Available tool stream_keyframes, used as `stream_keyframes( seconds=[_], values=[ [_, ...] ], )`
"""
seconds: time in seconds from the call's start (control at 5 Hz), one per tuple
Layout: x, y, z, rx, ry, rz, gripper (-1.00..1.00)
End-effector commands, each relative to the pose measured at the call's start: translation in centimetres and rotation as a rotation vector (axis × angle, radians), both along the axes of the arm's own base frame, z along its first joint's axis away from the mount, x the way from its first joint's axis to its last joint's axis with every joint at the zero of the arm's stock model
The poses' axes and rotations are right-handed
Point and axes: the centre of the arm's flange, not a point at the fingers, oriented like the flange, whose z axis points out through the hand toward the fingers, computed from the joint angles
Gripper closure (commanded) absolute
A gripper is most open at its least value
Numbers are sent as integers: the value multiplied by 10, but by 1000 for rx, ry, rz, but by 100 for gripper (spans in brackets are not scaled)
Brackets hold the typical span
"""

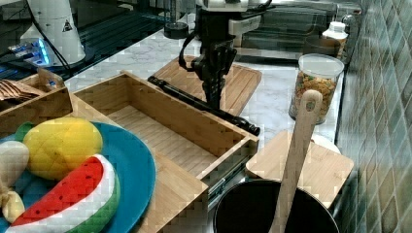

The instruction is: Close the drawer.

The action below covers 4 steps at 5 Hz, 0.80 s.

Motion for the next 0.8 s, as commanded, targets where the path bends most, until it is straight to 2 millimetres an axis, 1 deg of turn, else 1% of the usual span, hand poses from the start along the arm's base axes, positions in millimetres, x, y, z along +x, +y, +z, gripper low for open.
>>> stream_keyframes(
  seconds=[0.2, 0.4, 0.6, 0.8],
  values=[
    [-89, -163, -22, 30, 108, -169, 100],
    [-93, -198, -20, 14, 201, -228, 100],
    [-102, -230, -19, -46, 266, -233, 100],
    [-113, -262, -21, -119, 306, -220, 100]
  ],
)
